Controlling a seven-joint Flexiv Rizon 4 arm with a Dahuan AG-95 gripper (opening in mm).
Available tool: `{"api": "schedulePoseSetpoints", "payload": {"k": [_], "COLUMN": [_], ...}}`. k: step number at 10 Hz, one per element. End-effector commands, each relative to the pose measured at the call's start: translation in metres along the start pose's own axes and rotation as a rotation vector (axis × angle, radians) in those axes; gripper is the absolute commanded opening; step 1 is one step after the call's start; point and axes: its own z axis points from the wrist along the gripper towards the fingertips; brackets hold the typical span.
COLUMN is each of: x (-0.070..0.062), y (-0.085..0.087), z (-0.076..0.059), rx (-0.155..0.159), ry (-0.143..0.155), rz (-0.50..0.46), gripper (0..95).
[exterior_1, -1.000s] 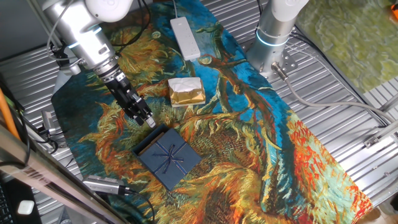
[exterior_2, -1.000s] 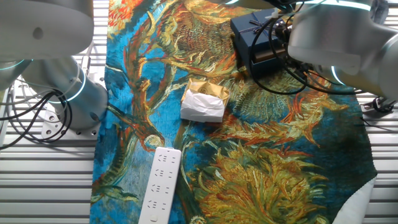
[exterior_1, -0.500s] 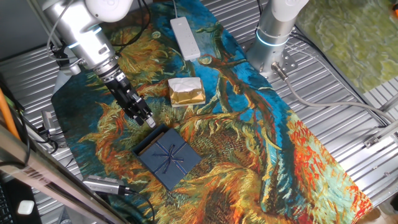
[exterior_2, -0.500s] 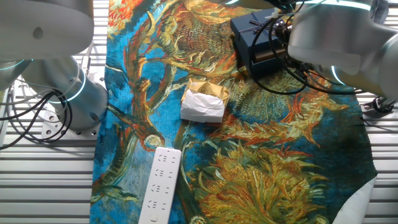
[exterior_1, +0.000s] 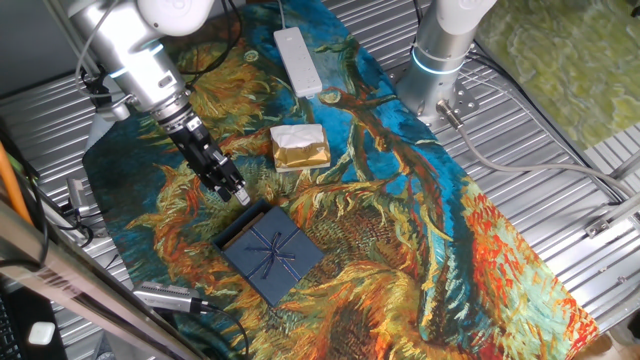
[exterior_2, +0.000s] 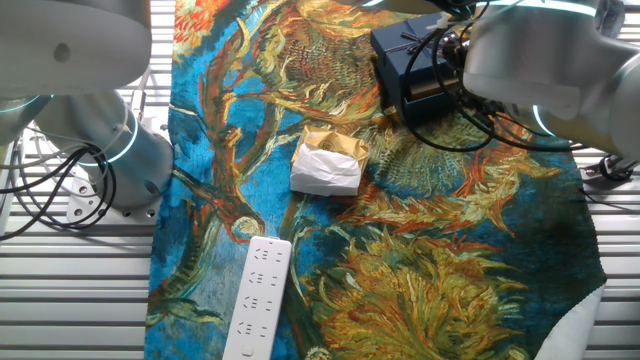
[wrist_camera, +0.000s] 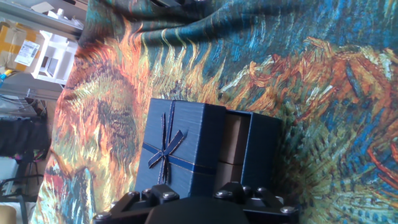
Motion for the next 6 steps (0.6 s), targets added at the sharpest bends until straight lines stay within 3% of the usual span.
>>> {"api": "schedulePoseSetpoints", "payload": {"k": [1,6], "x": [-0.0001,-0.0004], "y": [-0.0002,-0.0006], "z": [0.0002,0.0006], "rx": [0.002,0.009], "ry": [0.003,0.01], "rz": [0.0,-0.003], "gripper": [57.0,57.0]}}
